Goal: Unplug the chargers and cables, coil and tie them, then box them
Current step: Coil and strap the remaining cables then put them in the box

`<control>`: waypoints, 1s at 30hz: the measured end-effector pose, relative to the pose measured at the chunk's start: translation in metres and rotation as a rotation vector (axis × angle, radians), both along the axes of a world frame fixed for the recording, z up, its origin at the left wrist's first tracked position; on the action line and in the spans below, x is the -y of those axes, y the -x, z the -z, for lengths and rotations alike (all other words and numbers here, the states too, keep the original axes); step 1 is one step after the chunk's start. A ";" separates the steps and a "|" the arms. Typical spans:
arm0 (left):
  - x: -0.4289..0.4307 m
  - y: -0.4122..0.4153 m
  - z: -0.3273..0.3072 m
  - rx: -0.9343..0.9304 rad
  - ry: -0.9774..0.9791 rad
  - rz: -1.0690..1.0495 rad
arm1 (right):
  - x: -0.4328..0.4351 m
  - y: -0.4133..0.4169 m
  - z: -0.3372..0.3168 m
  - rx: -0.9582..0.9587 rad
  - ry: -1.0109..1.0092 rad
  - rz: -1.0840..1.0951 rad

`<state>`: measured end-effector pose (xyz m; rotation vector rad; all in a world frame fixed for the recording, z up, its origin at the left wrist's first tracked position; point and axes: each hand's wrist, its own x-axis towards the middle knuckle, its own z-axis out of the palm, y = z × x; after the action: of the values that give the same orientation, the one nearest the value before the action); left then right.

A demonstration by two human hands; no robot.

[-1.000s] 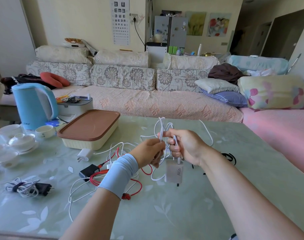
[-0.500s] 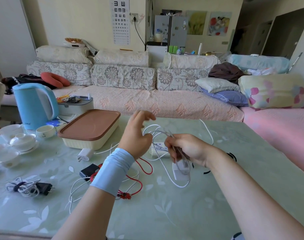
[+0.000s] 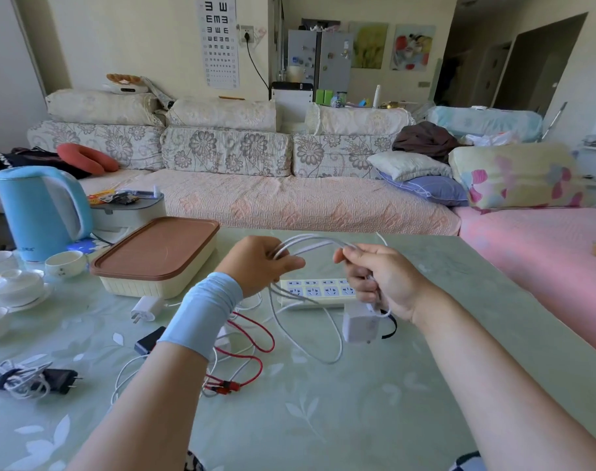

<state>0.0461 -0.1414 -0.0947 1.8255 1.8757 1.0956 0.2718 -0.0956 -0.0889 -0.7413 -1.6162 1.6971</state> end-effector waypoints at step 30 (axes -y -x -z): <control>0.004 -0.035 0.002 1.956 -0.162 0.291 | 0.038 0.048 0.014 0.490 -0.206 -0.083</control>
<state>0.0811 -0.1450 -0.0970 0.2833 0.2941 1.7424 0.2236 -0.1338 -0.1027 -1.0536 -2.1414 1.4425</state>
